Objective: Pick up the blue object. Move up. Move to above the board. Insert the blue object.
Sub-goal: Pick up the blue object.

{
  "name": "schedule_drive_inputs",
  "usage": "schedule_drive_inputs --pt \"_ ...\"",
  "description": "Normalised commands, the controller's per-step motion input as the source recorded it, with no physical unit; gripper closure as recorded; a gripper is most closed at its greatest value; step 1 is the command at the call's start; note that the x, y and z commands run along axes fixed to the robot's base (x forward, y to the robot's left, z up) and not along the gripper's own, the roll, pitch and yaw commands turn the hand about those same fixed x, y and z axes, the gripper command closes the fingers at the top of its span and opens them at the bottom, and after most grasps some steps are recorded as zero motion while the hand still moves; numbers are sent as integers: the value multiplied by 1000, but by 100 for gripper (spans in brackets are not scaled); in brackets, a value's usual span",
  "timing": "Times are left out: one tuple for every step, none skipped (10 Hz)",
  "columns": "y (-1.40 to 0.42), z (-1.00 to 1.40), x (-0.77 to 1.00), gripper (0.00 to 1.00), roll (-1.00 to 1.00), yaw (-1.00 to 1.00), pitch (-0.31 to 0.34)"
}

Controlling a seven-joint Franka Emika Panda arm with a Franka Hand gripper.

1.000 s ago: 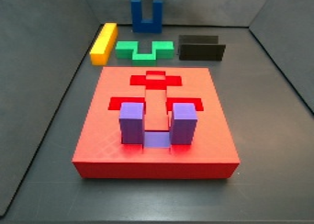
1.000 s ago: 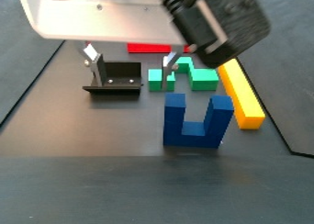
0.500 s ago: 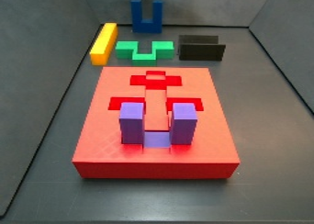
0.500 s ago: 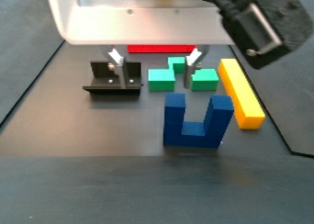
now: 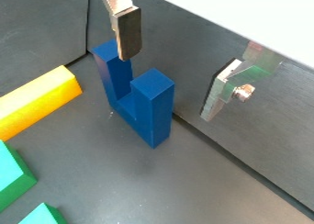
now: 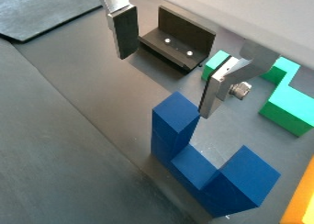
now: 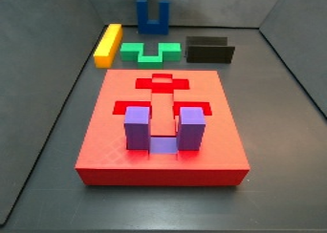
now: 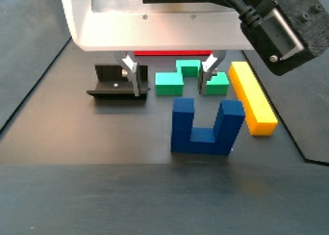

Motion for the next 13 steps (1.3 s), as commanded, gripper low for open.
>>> schedule_drive_inputs --pt "0 -166 -43 0 339 0 29" --pt "0 -300 -106 0 320 17 0" --pt "0 -311 -131 0 287 26 0" --pt "0 -329 -143 0 270 31 0" --pt "0 -286 -126 0 270 26 0" --pt "0 -234 -114 0 269 14 0" --pt "0 -160 -131 0 279 0 0" --pt "43 -89 -43 0 257 0 0" --pt "103 -54 0 0 234 0 0" --pt "71 -60 0 0 236 0 0" --pt "37 -60 0 0 219 0 0" --pt "0 -114 0 0 157 0 0" --pt "0 -271 -57 0 200 0 -9"
